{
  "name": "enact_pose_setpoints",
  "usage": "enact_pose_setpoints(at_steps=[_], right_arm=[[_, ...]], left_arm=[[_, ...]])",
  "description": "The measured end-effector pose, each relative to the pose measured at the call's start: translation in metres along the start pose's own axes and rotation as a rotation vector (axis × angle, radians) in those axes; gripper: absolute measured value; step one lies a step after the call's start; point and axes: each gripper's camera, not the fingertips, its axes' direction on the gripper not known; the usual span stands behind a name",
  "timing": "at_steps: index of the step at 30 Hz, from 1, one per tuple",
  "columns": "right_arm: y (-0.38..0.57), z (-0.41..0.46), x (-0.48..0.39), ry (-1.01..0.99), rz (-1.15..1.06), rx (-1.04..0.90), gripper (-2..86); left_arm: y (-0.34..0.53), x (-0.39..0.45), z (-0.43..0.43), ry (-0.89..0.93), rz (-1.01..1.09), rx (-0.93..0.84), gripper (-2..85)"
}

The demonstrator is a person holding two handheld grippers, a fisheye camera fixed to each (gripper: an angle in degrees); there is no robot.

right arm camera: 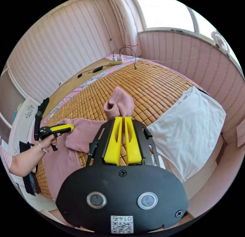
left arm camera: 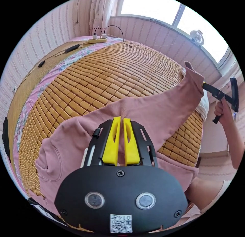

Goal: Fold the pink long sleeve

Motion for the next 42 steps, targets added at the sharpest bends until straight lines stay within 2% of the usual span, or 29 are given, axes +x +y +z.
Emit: enact_pose_setpoints(at_steps=[3, 5, 9, 13, 16, 20, 22, 25, 26, 30, 35, 37, 39, 41, 42], right_arm=[[-0.013, -0.007, 0.042, 0.022, 0.053, -0.007, -0.3], [-0.018, 0.004, 0.056, 0.074, 0.052, -0.077, -0.6], [-0.020, 0.006, 0.061, 0.185, 0.049, -0.154, -0.1], [-0.020, -0.006, 0.039, 0.147, 0.024, -0.164, 3.7], [-0.001, -0.010, -0.004, -0.016, -0.055, -0.252, 6.1], [0.052, 0.007, -0.092, -0.165, -0.245, -0.456, 8.0], [0.071, 0.020, -0.130, -0.155, -0.352, -0.520, 8.6], [0.086, 0.041, -0.170, -0.169, -0.390, -0.570, 7.6], [0.090, 0.051, -0.179, -0.119, -0.398, -0.617, 6.2], [0.080, 0.044, -0.197, -0.063, -0.470, -0.601, 0.7], [0.064, 0.049, -0.218, 0.007, -0.525, -0.662, -0.3], [0.054, 0.045, -0.233, 0.078, -0.553, -0.688, -0.5], [0.034, 0.030, -0.264, 0.187, -0.620, -0.628, -0.5], [0.018, 0.021, -0.305, 0.146, -0.696, -0.557, 0.0], [0.009, 0.021, -0.340, 0.061, -0.743, -0.524, 1.0]], left_arm=[[-0.003, 0.008, -0.002, -0.049, 0.016, -0.002, 0.5], [-0.003, 0.008, 0.012, -0.041, -0.018, -0.093, 1.3], [0.004, 0.008, -0.012, -0.029, -0.032, -0.054, 2.4], [0.034, 0.022, -0.066, 0.026, -0.012, -0.002, 3.0], [0.077, 0.037, -0.099, 0.047, -0.013, -0.012, 3.3], [0.160, 0.036, -0.128, 0.077, -0.143, -0.127, 3.7], [0.196, 0.033, -0.141, 0.083, -0.204, -0.185, 3.7], [0.249, 0.027, -0.167, 0.063, -0.299, -0.256, 3.5], [0.268, 0.024, -0.178, 0.049, -0.337, -0.278, 3.4], [0.315, 0.013, -0.216, 0.029, -0.448, -0.277, 3.1], [0.386, -0.004, -0.271, -0.012, -0.649, -0.226, 3.1], [0.408, -0.007, -0.291, -0.017, -0.714, -0.187, 3.1], [0.429, -0.008, -0.309, -0.029, -0.760, -0.149, 3.2], [0.455, -0.007, -0.327, -0.056, -0.802, -0.118, 3.3], [0.460, -0.006, -0.330, -0.059, -0.810, -0.112, 3.3]])
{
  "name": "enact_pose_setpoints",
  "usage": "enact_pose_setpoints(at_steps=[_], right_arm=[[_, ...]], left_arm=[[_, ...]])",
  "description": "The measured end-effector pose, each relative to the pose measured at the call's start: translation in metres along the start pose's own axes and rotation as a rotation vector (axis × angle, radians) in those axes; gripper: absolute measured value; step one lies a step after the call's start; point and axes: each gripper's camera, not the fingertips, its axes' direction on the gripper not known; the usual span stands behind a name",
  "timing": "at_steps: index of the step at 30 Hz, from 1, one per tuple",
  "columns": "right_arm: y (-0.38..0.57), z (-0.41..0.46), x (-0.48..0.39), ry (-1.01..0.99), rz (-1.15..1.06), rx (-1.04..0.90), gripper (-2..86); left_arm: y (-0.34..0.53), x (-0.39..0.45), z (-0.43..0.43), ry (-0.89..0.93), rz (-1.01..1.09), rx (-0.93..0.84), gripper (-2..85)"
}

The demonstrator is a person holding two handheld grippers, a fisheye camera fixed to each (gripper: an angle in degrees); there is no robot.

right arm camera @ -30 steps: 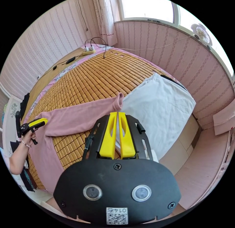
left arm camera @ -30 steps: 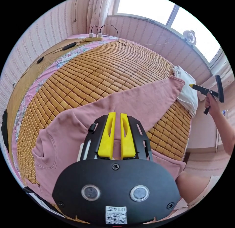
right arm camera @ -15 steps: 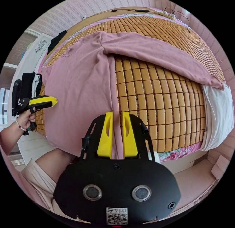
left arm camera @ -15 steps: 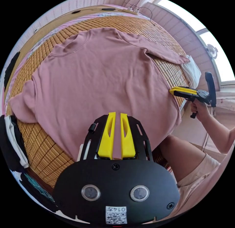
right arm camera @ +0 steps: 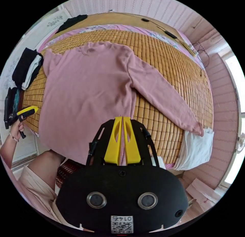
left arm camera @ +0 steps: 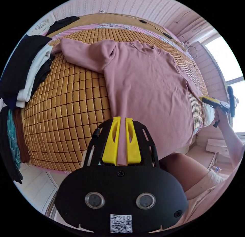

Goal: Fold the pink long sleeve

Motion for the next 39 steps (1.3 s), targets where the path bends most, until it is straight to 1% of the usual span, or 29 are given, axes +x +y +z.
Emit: enact_pose_setpoints(at_steps=[1, 3, 4, 6, 7, 8, 9, 11, 13, 14, 15, 17, 19, 21, 22, 23, 24, 25, 26, 27, 28, 30, 32, 33, 34, 36, 39], right_arm=[[-0.016, -0.004, -0.011, -0.038, -0.037, 0.025, 1.5], [-0.090, -0.014, -0.071, -0.196, -0.202, 0.117, 3.8], [-0.109, -0.016, -0.089, -0.227, -0.247, 0.145, 4.1], [-0.180, -0.021, -0.175, -0.310, -0.442, 0.247, 5.3], [-0.196, -0.021, -0.197, -0.323, -0.484, 0.265, 5.8], [-0.225, -0.019, -0.242, -0.344, -0.562, 0.288, 6.8], [-0.250, -0.012, -0.285, -0.344, -0.624, 0.286, 8.6], [-0.281, 0.004, -0.339, -0.275, -0.651, 0.269, 10.0], [-0.305, 0.028, -0.377, -0.182, -0.637, 0.214, 9.5], [-0.318, 0.046, -0.393, -0.114, -0.637, 0.146, 7.9], [-0.325, 0.057, -0.398, -0.079, -0.636, 0.091, 5.6], [-0.331, 0.046, -0.386, -0.181, -0.604, 0.109, 2.9], [-0.327, 0.028, -0.368, -0.243, -0.629, 0.108, 2.1], [-0.302, -0.009, -0.336, -0.362, -0.737, 0.152, 1.6], [-0.295, -0.018, -0.329, -0.393, -0.783, 0.143, 1.5], [-0.280, -0.034, -0.316, -0.453, -0.877, 0.126, 1.6], [-0.268, -0.045, -0.305, -0.508, -0.970, 0.082, 1.7], [-0.264, -0.047, -0.301, -0.528, -0.997, 0.042, 1.9], [-0.260, -0.044, -0.295, -0.554, -1.024, -0.051, 2.3], [-0.257, -0.037, -0.293, -0.548, -1.051, -0.131, 3.1], [-0.256, -0.033, -0.293, -0.526, -1.058, -0.159, 3.5], [-0.257, -0.024, -0.290, -0.436, -1.011, -0.169, 4.2], [-0.263, -0.027, -0.285, -0.449, -0.953, -0.136, 4.6], [-0.267, -0.031, -0.280, -0.447, -0.896, -0.081, 4.9], [-0.269, -0.033, -0.277, -0.443, -0.868, -0.052, 5.1], [-0.278, -0.035, -0.269, -0.399, -0.735, 0.036, 6.8], [-0.290, -0.027, -0.271, -0.321, -0.612, 0.076, 7.9]], left_arm=[[0.009, -0.007, -0.004, 0.004, -0.014, 0.010, 3.4], [0.022, -0.014, -0.006, 0.012, -0.028, 0.025, 3.7], [0.029, -0.019, -0.006, 0.016, -0.036, 0.022, 4.3], [0.039, -0.027, -0.003, 0.010, -0.055, 0.006, 4.7], [0.045, -0.033, 0.000, 0.009, -0.072, -0.008, 5.0], [0.052, -0.040, 0.003, 0.034, -0.093, -0.011, 5.3], [0.056, -0.044, 0.001, 0.052, -0.103, 0.011, 5.3], [0.069, -0.056, -0.009, 0.107, -0.126, 0.044, 5.3], [0.078, -0.062, -0.016, 0.131, -0.139, 0.058, 5.4], [0.083, -0.066, -0.023, 0.146, -0.145, 0.064, 5.4], [0.086, -0.068, -0.027, 0.153, -0.147, 0.067, 5.4], [0.099, -0.078, -0.047, 0.181, -0.165, 0.115, 5.3], [0.110, -0.088, -0.064, 0.208, -0.189, 0.167, 5.2], [0.122, -0.100, -0.082, 0.229, -0.220, 0.217, 5.2], [0.130, -0.109, -0.094, 0.233, -0.249, 0.244, 5.2], [0.138, -0.118, -0.107, 0.232, -0.283, 0.271, 5.3], [0.142, -0.124, -0.114, 0.230, -0.301, 0.286, 5.4], [0.151, -0.134, -0.126, 0.216, -0.342, 0.315, 5.5], [0.159, -0.145, -0.137, 0.198, -0.387, 0.338, 5.7], [0.163, -0.150, -0.142, 0.188, -0.406, 0.351, 5.8], [0.168, -0.159, -0.149, 0.167, -0.440, 0.373, 5.9], [0.170, -0.172, -0.155, 0.131, -0.462, 0.392, 6.3], [0.153, -0.185, -0.157, 0.092, -0.445, 0.403, 6.6], [0.147, -0.188, -0.158, 0.086, -0.436, 0.410, 6.7], [0.130, -0.192, -0.159, 0.071, -0.411, 0.425, 6.9], [0.100, -0.197, -0.158, 0.042, -0.378, 0.442, 7.4], [0.049, -0.200, -0.143, -0.025, -0.320, 0.385, 8.1]])
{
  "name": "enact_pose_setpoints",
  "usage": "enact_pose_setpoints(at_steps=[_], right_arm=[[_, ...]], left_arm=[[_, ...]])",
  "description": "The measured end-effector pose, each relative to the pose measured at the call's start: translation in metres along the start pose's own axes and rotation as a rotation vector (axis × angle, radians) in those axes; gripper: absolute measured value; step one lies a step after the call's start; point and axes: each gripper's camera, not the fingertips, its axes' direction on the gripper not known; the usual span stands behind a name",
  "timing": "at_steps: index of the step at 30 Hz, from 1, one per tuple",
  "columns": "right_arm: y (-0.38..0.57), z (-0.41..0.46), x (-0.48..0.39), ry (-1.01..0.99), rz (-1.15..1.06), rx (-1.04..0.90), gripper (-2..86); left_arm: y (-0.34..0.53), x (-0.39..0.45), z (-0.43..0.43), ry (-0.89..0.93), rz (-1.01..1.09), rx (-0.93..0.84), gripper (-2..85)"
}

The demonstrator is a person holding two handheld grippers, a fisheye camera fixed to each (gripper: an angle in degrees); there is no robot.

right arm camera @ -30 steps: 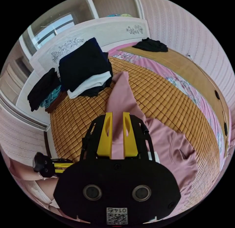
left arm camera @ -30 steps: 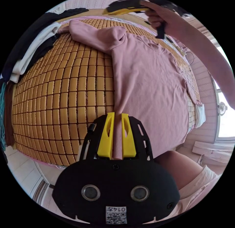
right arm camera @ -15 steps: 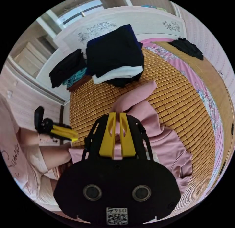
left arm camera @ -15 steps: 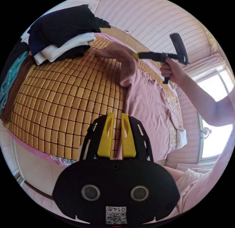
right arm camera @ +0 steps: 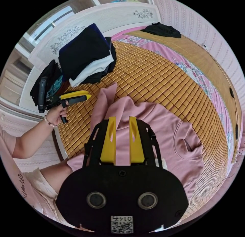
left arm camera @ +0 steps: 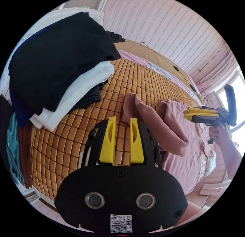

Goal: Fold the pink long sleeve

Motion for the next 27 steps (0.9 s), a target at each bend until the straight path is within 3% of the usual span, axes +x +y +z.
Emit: enact_pose_setpoints(at_steps=[4, 9, 17, 23, 27], right_arm=[[-0.018, 0.030, 0.003, 0.052, 0.076, -0.031, 7.4], [-0.039, 0.053, -0.003, 0.063, 0.095, -0.029, 6.1], [-0.054, 0.072, -0.033, 0.069, 0.010, -0.028, 4.7], [-0.065, 0.106, -0.048, 0.116, -0.025, -0.133, 4.6], [-0.062, 0.112, -0.052, 0.103, -0.055, -0.111, 4.4]], left_arm=[[-0.019, 0.016, 0.042, -0.045, 0.085, -0.193, 5.9], [0.011, 0.011, 0.000, -0.125, 0.123, -0.138, 3.9], [0.141, -0.064, -0.151, -0.297, -0.095, -0.022, 4.1], [0.183, -0.114, -0.166, -0.281, -0.232, 0.114, 4.9], [0.189, -0.143, -0.135, -0.267, -0.354, -0.027, 5.7]])
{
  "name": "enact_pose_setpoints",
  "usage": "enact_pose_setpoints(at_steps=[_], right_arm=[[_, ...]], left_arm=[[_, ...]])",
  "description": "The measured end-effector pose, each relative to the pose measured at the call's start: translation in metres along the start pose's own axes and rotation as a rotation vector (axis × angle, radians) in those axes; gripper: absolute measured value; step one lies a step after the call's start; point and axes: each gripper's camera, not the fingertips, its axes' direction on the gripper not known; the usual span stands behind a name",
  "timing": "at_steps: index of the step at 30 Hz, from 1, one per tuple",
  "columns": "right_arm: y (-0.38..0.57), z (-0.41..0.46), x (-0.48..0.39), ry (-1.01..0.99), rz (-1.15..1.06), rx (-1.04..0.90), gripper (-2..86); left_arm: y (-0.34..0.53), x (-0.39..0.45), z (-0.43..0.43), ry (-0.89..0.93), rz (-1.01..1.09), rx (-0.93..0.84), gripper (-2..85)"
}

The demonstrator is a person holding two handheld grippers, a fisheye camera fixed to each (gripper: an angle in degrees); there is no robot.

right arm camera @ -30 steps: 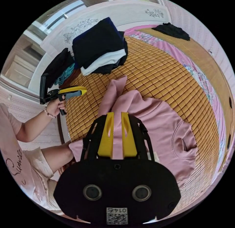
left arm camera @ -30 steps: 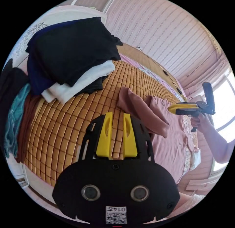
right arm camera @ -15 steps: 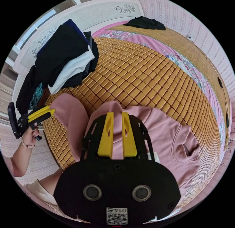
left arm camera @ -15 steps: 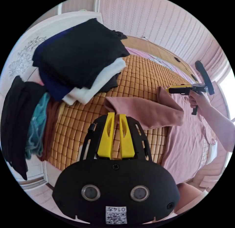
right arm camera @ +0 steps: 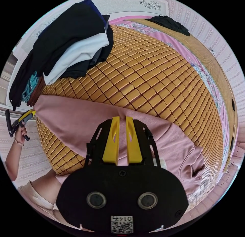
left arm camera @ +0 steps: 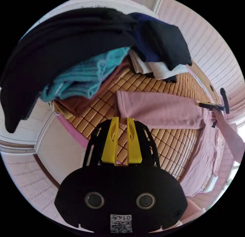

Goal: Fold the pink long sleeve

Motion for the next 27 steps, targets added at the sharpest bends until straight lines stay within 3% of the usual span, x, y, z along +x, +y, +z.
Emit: enact_pose_setpoints(at_steps=[2, 9, 13, 20, 23, 27], right_arm=[[0.002, 0.002, -0.001, -0.011, -0.002, 0.007, 4.0], [0.054, -0.038, -0.007, -0.024, 0.082, 0.207, -0.1], [0.130, -0.057, -0.013, -0.002, 0.101, 0.223, 0.4], [0.344, -0.035, -0.039, 0.111, 0.304, -0.088, 0.6], [0.423, -0.030, -0.057, 0.151, 0.447, -0.194, 0.0], [0.486, -0.001, -0.084, 0.146, 0.593, -0.234, -0.4]], left_arm=[[0.000, -0.006, 0.021, 0.002, -0.046, -0.096, 6.0], [0.021, -0.027, -0.015, 0.026, -0.148, 0.024, 5.4], [0.046, 0.009, -0.045, 0.108, 0.027, 0.065, 5.4], [0.109, 0.118, -0.032, 0.449, 0.414, -0.093, 5.4], [0.136, 0.153, -0.016, 0.419, 0.595, -0.135, 5.9], [0.156, 0.164, 0.001, 0.354, 0.686, -0.168, 5.5]])
